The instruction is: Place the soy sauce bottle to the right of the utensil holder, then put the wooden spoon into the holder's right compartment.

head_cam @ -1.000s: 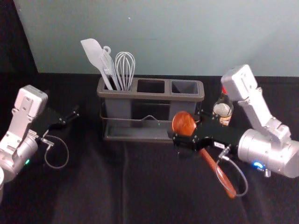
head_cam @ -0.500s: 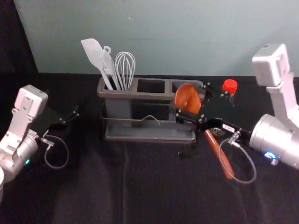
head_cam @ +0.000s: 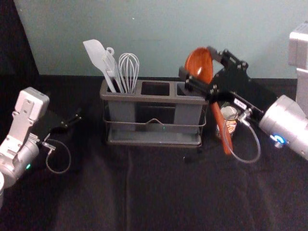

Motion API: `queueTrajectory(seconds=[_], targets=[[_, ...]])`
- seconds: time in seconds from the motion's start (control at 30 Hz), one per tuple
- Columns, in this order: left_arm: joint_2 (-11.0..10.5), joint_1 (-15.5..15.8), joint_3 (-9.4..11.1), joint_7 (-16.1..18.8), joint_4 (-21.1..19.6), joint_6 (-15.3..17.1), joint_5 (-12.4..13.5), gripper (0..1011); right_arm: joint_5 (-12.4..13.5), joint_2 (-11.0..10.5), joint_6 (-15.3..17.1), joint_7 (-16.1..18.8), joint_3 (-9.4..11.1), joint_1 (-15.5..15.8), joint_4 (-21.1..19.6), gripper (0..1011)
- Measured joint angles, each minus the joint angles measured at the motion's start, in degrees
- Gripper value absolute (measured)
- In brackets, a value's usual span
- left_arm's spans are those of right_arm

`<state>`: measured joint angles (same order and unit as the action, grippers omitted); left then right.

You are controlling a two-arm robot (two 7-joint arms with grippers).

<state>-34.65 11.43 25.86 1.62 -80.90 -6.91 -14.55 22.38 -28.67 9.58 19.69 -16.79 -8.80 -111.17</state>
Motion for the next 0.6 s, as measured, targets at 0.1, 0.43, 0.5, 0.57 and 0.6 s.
queueTrajectory(seconds=[0.1,0.43,0.5,0.57,0.6], targets=[[0.0,0.0,0.0,0.0,0.0,0.0,0.0,1005,-1.26,2.18,-1.46,-1.96,-0.36,-1.37,1.52,838],[0.0,0.0,0.0,0.0,0.0,0.0,0.0,1005,-5.89,9.87,-5.28,-6.93,-1.0,-7.23,8.77,838],[0.0,0.0,0.0,0.0,0.0,0.0,0.0,1005,-6.43,10.81,-5.6,-7.23,-1.07,-8.27,10.2,838],[0.0,0.0,0.0,0.0,0.0,0.0,0.0,1005,-7.08,12.07,-5.92,-7.4,-1.14,-9.81,12.36,838],[0.0,0.0,0.0,0.0,0.0,0.0,0.0,1005,-7.25,12.46,-6.0,-7.43,-1.14,-10.38,13.2,838]])
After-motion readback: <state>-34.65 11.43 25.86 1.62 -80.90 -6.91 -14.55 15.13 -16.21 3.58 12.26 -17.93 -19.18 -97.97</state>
